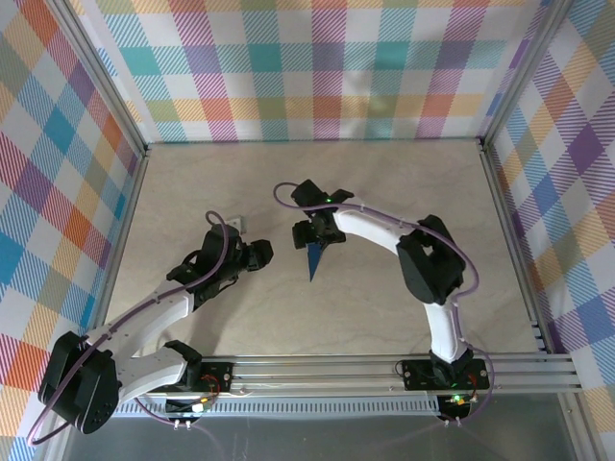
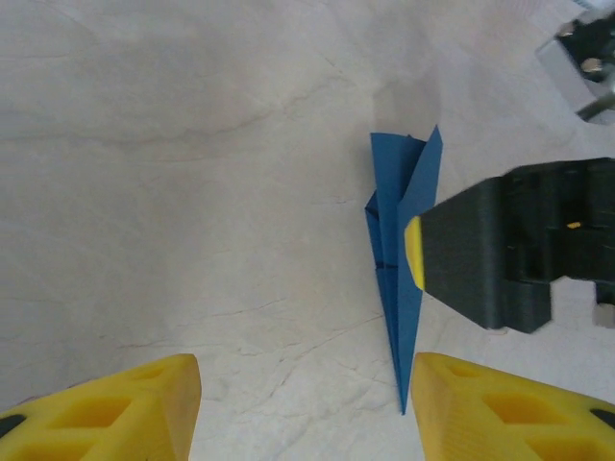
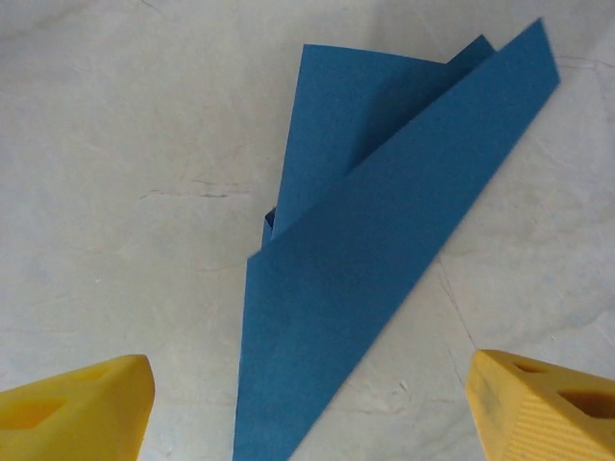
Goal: Fold a paper plane with a square sheet of paper (fold left side to right side)
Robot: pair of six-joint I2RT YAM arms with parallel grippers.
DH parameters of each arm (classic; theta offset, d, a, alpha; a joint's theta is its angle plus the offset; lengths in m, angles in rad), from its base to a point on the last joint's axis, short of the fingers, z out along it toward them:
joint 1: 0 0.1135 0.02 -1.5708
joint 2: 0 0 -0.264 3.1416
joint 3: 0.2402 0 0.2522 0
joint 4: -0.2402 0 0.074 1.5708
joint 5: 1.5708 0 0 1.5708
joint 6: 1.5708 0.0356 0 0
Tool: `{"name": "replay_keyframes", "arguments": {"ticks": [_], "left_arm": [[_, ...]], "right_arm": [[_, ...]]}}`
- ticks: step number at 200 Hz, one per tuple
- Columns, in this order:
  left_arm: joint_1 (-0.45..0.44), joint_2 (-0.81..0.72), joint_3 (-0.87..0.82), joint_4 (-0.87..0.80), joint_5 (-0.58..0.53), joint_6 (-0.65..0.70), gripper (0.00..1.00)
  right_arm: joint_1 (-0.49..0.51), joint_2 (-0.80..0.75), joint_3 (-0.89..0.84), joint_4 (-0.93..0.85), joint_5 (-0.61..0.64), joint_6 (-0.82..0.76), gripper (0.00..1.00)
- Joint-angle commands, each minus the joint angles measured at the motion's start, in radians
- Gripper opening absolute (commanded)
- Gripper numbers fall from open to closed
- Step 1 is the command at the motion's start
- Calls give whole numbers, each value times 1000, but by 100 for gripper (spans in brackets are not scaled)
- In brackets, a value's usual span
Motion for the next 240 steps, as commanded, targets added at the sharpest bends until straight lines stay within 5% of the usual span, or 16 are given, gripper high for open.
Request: {"name": "replay_keyframes", "arguments": {"ticks": [1,85,140,172,240], "left_arm": [[15,-24,-20,-16,-17,18,61],[24,-43,-10,-48,-14,34,61],[26,-72,6,-77,-24,42,62],[29,-70,39,-87,-5,71,64],[55,-74,223,-167,44,231,82]], "right_arm": [[3,54,82,-129,84,-27,83],[3,122,131,-144,69,-36,62],[2,68,84,-113,54,-30,28],[-16,-30,2,-60,29,-24,0],[-229,-430,-444,333,-355,1,0]]}}
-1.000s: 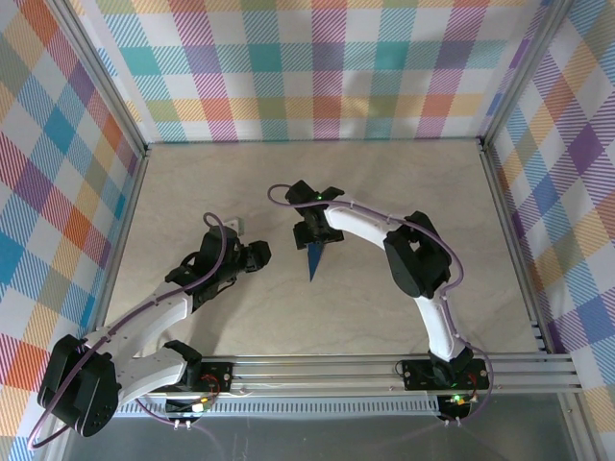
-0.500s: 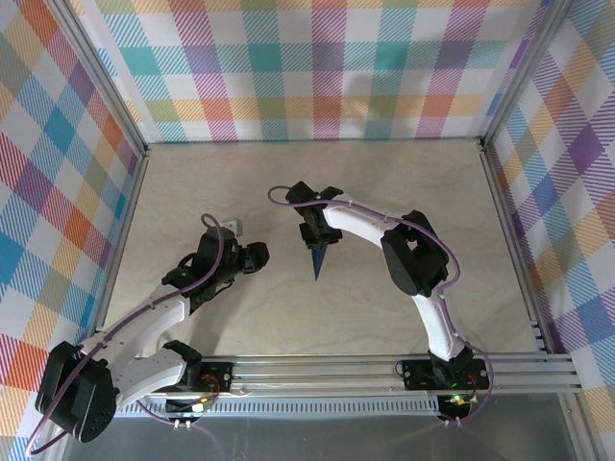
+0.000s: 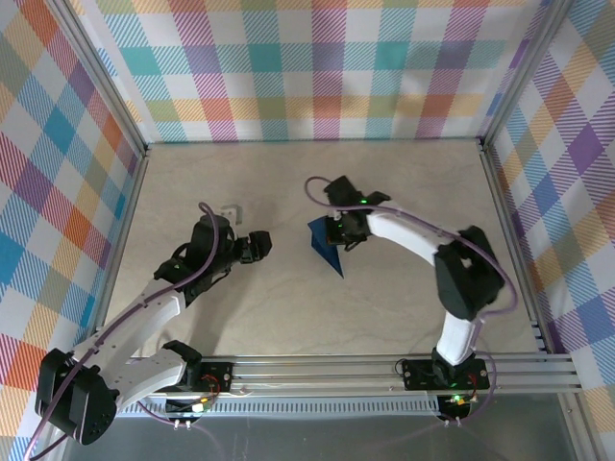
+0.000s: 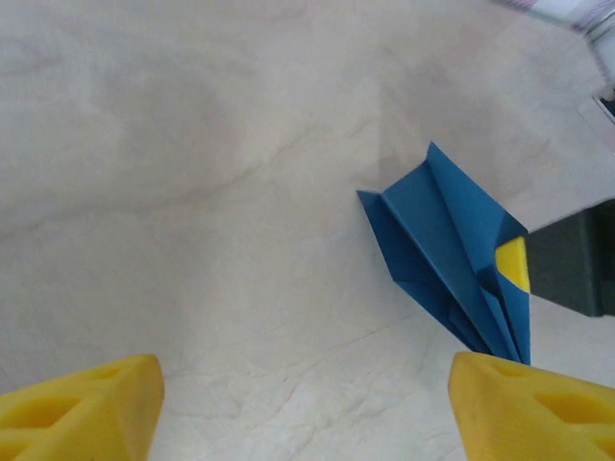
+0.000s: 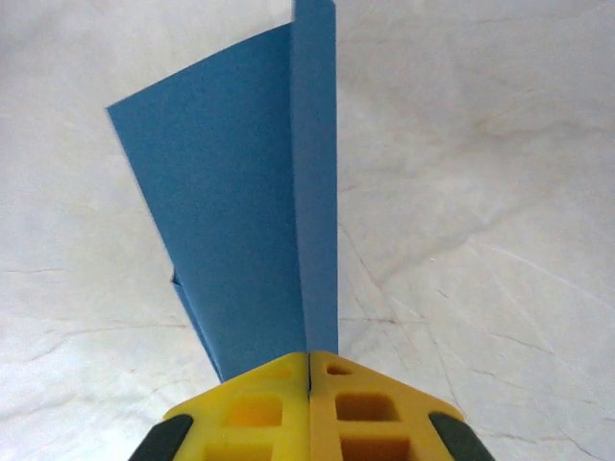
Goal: Fold a paper plane with a square sheet of paper (fold left side to right side)
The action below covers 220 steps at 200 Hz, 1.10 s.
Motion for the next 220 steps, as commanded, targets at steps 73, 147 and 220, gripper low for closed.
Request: {"name": "replay_keyframes", "arguments": {"ticks": [73,147,220], "left_arm": [[22,13,134,119,261,432,93],[19,65,-98,344,476,709,96],[7,61,-134,304,463,787,98]], "right_arm": [[-267,-246,-481,559,-539,85,0],[-274,-130,-622,791,-567,131,0],[-274,-101,-637,798,-553,135,14]]}}
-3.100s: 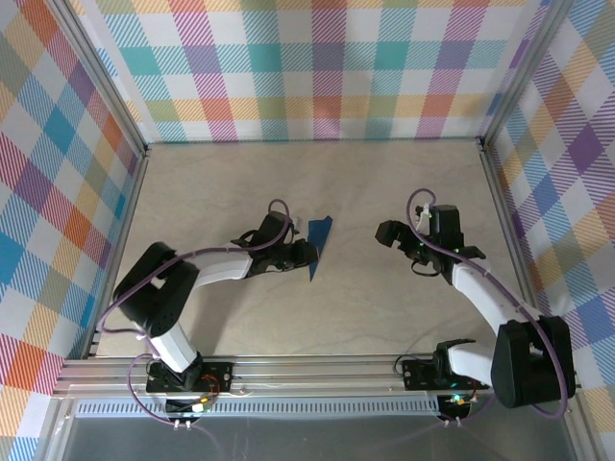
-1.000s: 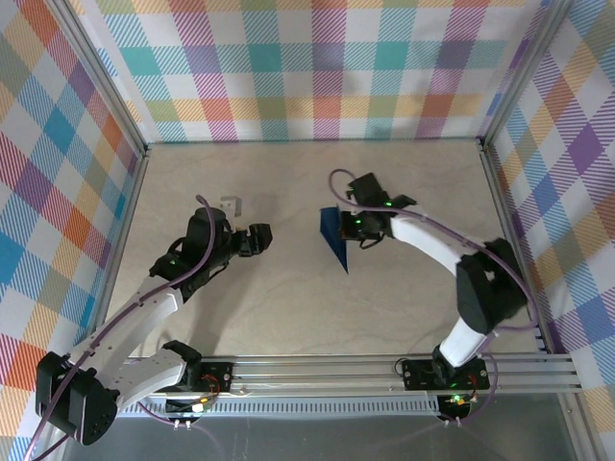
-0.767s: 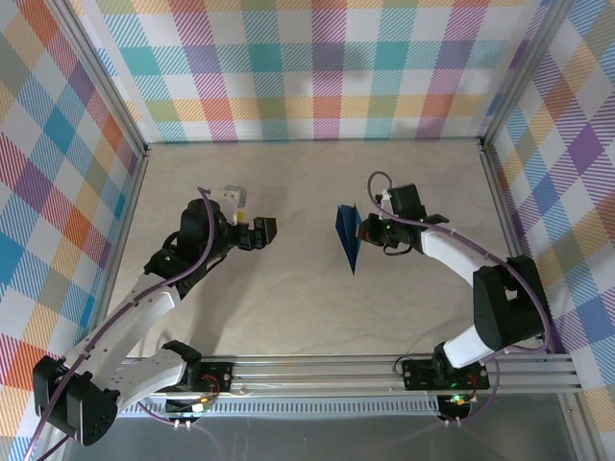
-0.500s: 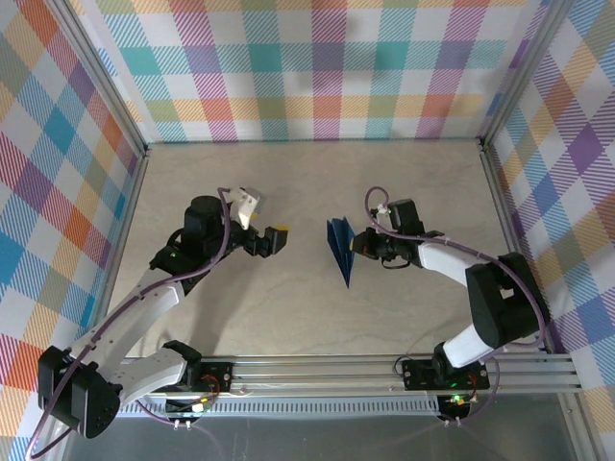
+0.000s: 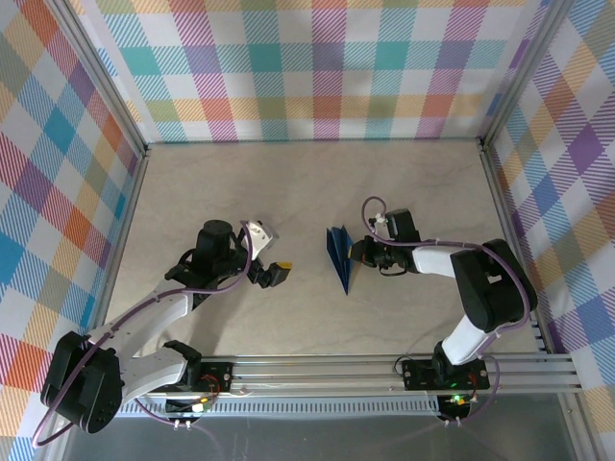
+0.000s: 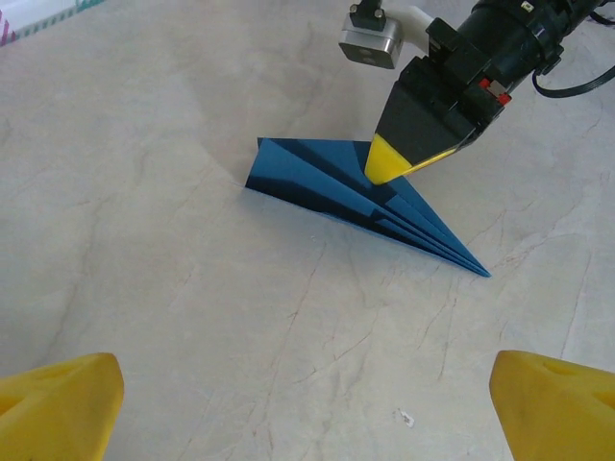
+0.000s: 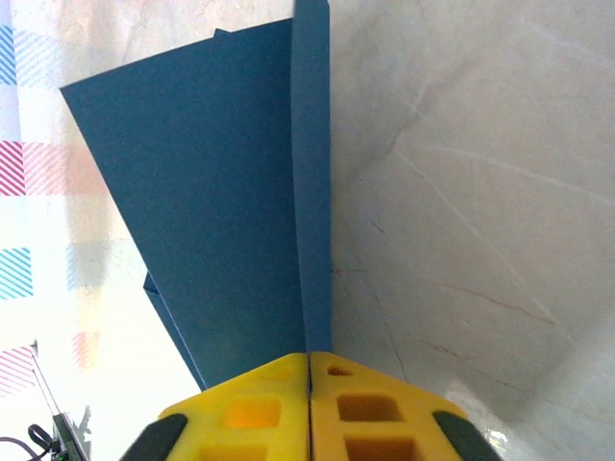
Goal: Fold a paper plane with a square sheet of paper (fold left side to right side)
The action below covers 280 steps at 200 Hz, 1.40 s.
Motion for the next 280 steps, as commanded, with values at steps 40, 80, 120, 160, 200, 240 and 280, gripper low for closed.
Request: {"name": "replay_keyframes", "arguments": {"ticks": [40,80,120,160,200,240,280], "left_arm": [[-17,-25,6,13,7,57,100],[-25,-30,8,3,-1,63,100],[-31,-31,9,-5,-14,68,100],[-35,-24,15,-6,-5,69,100],[-43,-28,12,-5,-25,69,100],[-50,-31,13,-14,-40,72,100],[-55,-31,16,-20,-45,77,100]], "right_arm": [[-3,-27,-5,-32,20,-23,23],[-3,-88,21,-163,74,-74,35],[0,-189,121,-454,169,-137,39],[52,-197,270,-724,203,-167,40],[119,-70,370,-767,223,-158,42],[162,46,454,-788,247,-159,43],[183,108,481,-789,256,-155,43]]}}
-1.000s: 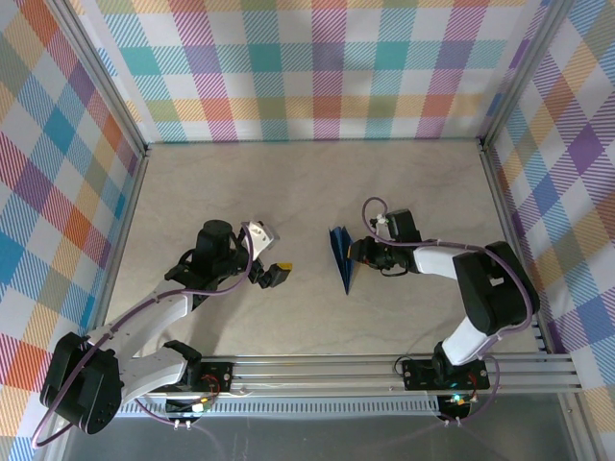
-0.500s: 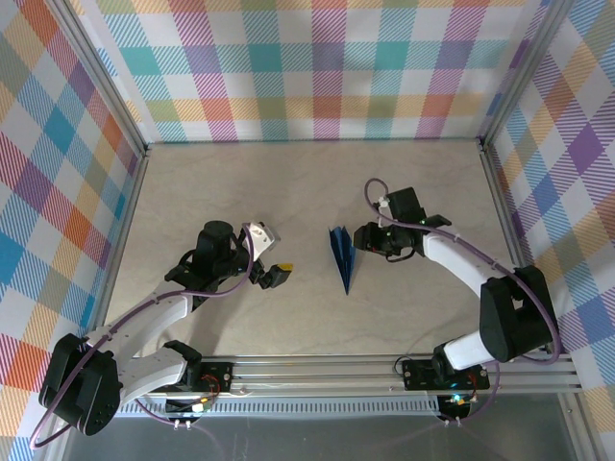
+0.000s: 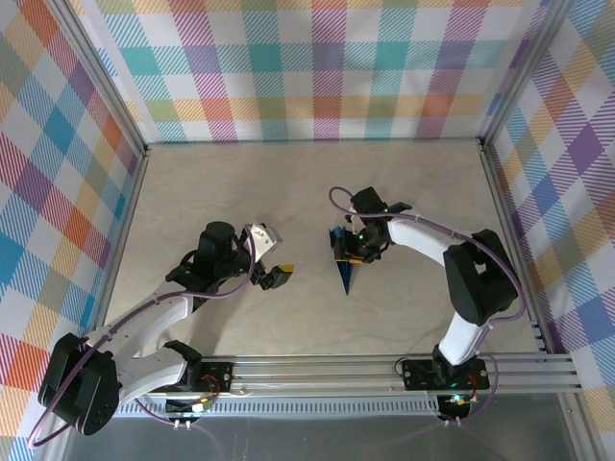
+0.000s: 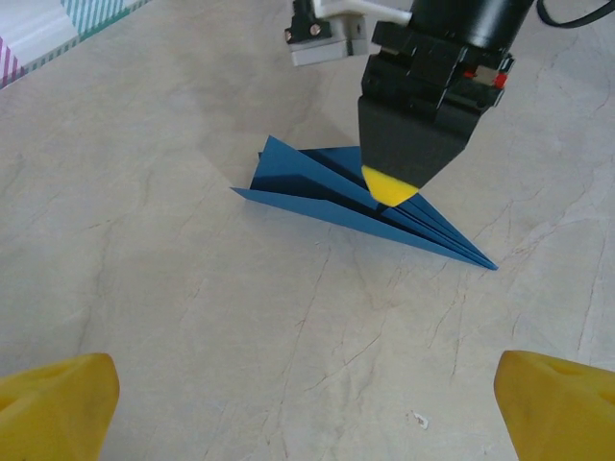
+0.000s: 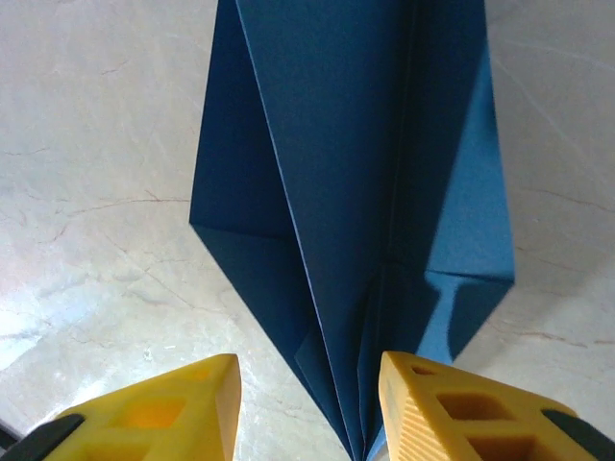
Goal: Fold a paper plane with a square sheet of paper (fold left side to right side)
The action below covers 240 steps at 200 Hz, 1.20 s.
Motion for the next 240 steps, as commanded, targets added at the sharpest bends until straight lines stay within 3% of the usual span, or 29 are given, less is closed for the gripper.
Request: {"name": "replay_keyframes", "arguments": {"ticks": [1,82,240], "left_arm": [[-10,-16,16,-19,-6,20,100],[-14,-18,18,-25,-21,23,100],[-23,-13,21,-40,-35,29,100]], "right_arm": [[11,23,32,-37,13,-14,43],[27,83,65,-67,50,-25,39],[72,153,114,-108,143,-17,11]]}}
